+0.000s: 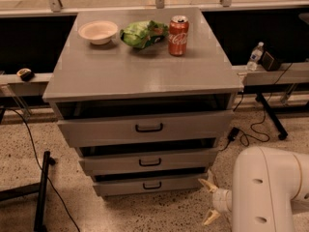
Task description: Open bottom drawer
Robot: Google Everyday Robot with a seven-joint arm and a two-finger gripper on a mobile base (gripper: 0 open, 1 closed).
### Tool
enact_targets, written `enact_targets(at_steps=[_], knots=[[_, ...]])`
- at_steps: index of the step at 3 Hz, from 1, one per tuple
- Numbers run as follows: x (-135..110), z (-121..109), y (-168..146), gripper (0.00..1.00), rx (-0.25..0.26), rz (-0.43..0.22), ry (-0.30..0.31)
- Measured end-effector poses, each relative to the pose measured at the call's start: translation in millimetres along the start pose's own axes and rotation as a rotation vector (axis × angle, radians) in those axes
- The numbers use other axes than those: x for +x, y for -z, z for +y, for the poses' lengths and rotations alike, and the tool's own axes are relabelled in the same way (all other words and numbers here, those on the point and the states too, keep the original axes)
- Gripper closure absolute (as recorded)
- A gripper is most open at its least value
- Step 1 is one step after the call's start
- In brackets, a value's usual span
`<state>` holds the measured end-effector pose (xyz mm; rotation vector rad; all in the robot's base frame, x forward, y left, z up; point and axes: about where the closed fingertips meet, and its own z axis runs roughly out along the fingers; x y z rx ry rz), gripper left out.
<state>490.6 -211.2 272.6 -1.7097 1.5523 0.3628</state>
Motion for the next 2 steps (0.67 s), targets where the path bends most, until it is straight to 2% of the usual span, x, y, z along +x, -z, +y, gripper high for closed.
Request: enact_targets(at_steps=[1, 2], knots=[[-9.1, -17.9, -29.7, 0.00, 0.060, -0.040, 0.056], [-14.3, -19.8, -34.5, 0.00, 0.064, -0.051, 0.073]])
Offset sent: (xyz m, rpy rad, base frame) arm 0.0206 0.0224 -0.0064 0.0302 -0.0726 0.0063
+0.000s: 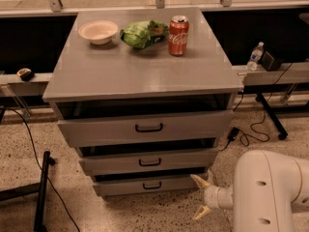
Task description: Open bottom drawer
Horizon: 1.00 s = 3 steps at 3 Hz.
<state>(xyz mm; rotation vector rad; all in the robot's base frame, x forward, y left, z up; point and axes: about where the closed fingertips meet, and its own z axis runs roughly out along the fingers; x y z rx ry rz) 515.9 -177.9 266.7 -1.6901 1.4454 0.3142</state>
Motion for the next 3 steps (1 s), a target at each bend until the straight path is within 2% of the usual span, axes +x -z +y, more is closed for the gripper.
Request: enact_targets(at_steps=[1, 2, 3], knots=[[1, 0, -4, 0.00, -0.013, -0.019, -0.003], [0, 6, -35, 0.00, -0.061, -0.110, 0.032], [-8, 11, -72, 0.00, -0.100, -0.206, 0.125]])
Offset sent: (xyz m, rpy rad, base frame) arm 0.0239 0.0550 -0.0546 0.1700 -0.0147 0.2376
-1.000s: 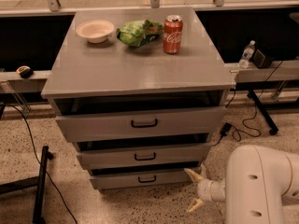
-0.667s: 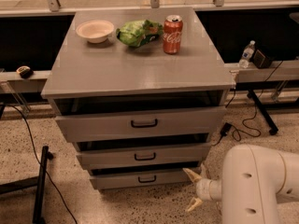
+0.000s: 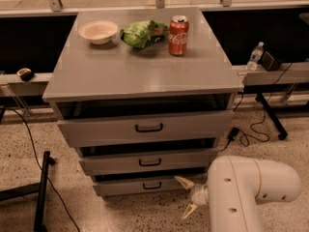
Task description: Open bottom drawer
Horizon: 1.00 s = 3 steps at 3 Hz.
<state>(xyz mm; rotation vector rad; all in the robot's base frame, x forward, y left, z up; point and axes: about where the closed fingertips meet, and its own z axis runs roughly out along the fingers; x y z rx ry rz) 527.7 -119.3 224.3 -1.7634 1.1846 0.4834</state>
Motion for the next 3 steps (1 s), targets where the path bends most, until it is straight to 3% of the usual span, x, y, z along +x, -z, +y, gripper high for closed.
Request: enact_targets(at_steps=[1, 2, 3], knots=[[0, 0, 0, 0.00, 0.000, 0.000, 0.000], [5, -4, -9, 0.00, -0.017, 0.043, 0.004], [23, -16, -16, 0.00, 0.012, 0.118, -0.020]])
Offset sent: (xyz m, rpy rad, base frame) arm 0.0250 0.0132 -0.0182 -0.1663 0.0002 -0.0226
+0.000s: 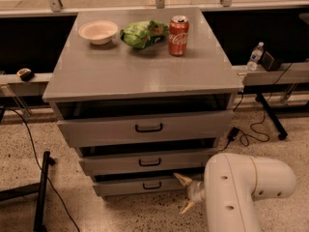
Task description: Open bottom drawer
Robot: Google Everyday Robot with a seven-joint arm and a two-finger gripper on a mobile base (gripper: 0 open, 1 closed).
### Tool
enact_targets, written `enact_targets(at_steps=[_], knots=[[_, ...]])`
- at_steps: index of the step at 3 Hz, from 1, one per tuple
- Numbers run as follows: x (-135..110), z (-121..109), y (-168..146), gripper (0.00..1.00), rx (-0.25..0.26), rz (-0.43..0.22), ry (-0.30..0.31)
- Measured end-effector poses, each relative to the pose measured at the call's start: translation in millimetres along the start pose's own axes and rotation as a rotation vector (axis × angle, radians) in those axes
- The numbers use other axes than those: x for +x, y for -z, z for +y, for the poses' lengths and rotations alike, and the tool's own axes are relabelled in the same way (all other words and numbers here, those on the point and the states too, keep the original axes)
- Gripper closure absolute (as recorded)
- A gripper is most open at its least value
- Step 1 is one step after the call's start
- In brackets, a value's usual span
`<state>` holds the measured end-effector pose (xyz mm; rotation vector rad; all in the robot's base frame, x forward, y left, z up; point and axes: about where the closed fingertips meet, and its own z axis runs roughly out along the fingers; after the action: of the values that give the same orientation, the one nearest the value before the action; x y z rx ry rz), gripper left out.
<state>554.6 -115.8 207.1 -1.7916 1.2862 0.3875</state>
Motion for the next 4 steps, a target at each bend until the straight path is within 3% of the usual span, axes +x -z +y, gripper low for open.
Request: enact_targets(at_steps=[2, 3, 4], knots=[[30, -17, -7, 0.00, 0.060, 0.097, -0.049], [35, -18, -10, 0.27, 0.041, 0.165, -0.075], [33, -13, -13, 0.35, 0.000, 0.196, -0.083]])
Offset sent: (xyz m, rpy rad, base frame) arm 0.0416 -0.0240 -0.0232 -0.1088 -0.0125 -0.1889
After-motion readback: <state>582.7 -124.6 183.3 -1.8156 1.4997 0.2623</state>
